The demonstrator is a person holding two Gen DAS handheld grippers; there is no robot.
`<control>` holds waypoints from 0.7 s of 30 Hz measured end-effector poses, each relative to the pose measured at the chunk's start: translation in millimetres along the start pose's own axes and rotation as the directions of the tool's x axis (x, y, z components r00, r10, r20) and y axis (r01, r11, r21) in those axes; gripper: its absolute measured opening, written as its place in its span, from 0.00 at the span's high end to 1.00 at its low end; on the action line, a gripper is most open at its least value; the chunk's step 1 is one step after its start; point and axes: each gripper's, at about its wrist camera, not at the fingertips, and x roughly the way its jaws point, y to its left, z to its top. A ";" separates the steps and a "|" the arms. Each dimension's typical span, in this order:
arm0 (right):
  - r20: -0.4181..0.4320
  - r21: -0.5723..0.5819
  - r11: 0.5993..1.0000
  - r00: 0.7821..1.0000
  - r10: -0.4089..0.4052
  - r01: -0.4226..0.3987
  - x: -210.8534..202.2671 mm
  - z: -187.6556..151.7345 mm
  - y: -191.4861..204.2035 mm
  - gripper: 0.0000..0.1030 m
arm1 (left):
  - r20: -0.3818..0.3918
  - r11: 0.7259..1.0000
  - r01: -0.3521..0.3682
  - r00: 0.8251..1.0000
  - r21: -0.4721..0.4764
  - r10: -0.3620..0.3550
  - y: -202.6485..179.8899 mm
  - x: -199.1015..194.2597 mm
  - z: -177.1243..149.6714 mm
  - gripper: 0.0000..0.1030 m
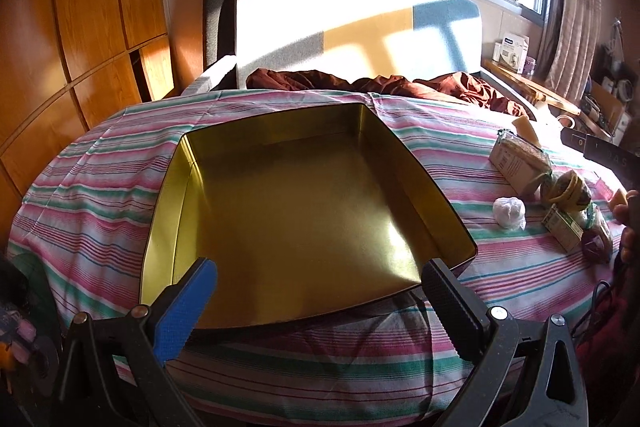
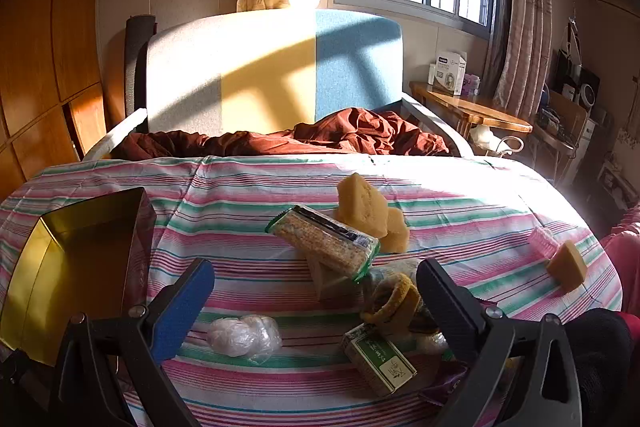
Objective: Organize objects
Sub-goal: 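Move the left gripper to the white plastic-wrapped ball and grasp it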
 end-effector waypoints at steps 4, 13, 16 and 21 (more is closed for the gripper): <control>0.006 0.050 0.997 0.998 -0.061 0.060 1.5 7.0 -35.9 0.00 | 0.007 0.997 0.029 1.000 0.068 -0.030 -21.0 3.3 6.2 0.00; -0.032 0.296 0.952 0.996 -0.078 0.084 21.8 2.8 -128.6 0.00 | -0.009 0.961 0.233 0.972 0.147 -0.235 -78.4 12.2 25.2 0.00; -0.067 0.455 0.890 0.998 0.008 0.023 32.9 -7.9 -159.2 0.00 | -0.032 0.935 0.306 0.952 0.180 -0.305 -103.9 21.8 32.3 0.00; -0.053 0.599 0.799 0.994 0.094 -0.044 39.4 -18.7 -185.2 0.00 | -0.083 0.901 0.348 0.937 0.259 -0.339 -153.1 46.6 39.7 0.00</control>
